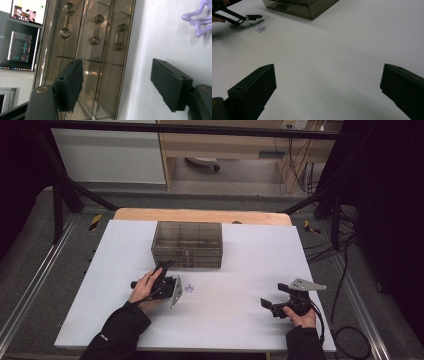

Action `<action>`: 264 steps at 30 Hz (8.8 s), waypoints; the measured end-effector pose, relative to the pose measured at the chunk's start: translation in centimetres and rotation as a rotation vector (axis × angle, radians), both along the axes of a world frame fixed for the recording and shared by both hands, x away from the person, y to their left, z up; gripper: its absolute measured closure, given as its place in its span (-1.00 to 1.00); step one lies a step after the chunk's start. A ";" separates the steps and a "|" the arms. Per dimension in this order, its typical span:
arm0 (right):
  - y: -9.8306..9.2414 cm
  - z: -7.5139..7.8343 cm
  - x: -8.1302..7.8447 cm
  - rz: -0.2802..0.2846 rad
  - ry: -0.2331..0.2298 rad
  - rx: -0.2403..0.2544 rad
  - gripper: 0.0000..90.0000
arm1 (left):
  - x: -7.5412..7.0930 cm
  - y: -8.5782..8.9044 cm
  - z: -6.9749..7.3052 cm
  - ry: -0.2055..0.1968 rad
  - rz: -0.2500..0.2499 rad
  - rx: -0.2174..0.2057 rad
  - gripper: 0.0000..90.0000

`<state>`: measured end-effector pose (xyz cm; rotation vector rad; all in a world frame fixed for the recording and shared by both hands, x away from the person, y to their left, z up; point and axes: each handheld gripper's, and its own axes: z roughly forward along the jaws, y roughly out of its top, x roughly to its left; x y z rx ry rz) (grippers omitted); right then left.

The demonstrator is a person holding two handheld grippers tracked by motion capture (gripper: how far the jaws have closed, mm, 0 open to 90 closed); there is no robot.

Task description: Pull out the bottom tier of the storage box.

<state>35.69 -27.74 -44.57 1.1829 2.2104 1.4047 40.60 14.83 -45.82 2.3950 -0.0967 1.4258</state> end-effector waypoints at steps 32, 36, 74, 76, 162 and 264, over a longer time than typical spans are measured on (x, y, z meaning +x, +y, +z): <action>0.0 0.0 0.0 0.000 -0.002 -0.002 -0.97 | 0.5 -1.5 -2.3 -0.124 -0.054 0.099 0.12; 0.0 0.0 0.0 -0.001 -0.001 -0.002 -0.97 | 0.6 -1.8 -2.6 -0.139 -0.060 0.110 0.20; 0.0 0.1 0.0 -0.004 -0.007 -0.002 -0.97 | 1.7 -2.6 -3.9 -0.233 -0.078 0.193 0.65; 0.0 0.1 0.0 -0.003 -0.007 -0.002 -0.97 | 1.7 -2.6 -3.9 -0.234 -0.079 0.196 0.65; 0.0 0.2 0.0 -0.006 -0.010 0.000 -0.97 | 1.0 -1.6 -2.5 -0.131 -0.066 0.183 0.32; 0.0 0.3 -0.1 -0.003 -0.011 -0.002 -0.97 | -0.3 -2.3 -2.0 -0.087 -0.048 0.140 0.52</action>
